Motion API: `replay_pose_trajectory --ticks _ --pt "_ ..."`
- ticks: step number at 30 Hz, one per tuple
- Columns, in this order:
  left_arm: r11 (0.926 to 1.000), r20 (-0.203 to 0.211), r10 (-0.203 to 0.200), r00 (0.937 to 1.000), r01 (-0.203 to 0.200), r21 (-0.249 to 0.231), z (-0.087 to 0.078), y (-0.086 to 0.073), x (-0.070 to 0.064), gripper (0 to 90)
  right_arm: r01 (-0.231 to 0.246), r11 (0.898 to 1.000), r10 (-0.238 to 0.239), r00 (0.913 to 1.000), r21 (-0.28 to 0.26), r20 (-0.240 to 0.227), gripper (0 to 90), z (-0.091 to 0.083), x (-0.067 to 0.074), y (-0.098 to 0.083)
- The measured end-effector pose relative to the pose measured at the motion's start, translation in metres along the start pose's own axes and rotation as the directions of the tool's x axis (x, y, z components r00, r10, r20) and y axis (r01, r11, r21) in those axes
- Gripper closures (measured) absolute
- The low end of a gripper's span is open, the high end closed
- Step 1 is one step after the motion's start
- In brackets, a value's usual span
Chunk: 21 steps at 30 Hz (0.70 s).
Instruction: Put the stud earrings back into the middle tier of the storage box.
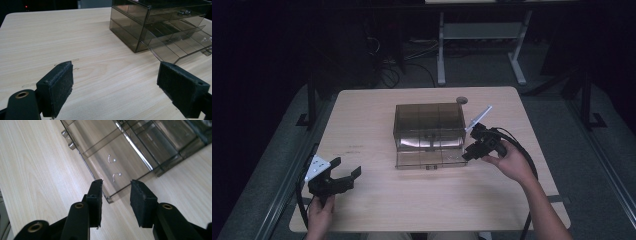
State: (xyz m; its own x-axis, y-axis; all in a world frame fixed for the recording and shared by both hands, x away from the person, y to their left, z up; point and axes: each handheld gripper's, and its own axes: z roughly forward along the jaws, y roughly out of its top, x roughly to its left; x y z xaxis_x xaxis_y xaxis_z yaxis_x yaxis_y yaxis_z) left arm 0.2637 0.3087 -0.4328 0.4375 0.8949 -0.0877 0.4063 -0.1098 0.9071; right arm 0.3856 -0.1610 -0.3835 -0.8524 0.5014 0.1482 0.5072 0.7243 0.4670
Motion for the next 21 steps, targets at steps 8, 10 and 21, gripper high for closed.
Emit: replay_pose_trajectory --ticks 8,10,21 --pt "1.0 -0.001 0.003 1.0 -0.003 0.002 0.0 0.0 0.0 13.0 -0.023 1.0 0.023 0.9997 -0.014 0.004 58.8 -0.005 -0.001 -0.013" --pt "1.0 0.0 0.001 1.0 -0.001 0.003 0.0 0.0 0.0 13.1 -0.039 0.999 0.039 0.9992 -0.016 0.005 58.3 -0.006 0.0 -0.017" --pt "1.0 0.0 0.005 1.0 -0.005 0.007 0.0 0.0 -0.001 13.0 -0.062 0.998 0.063 0.9979 -0.031 0.018 55.7 -0.012 0.0 -0.038"
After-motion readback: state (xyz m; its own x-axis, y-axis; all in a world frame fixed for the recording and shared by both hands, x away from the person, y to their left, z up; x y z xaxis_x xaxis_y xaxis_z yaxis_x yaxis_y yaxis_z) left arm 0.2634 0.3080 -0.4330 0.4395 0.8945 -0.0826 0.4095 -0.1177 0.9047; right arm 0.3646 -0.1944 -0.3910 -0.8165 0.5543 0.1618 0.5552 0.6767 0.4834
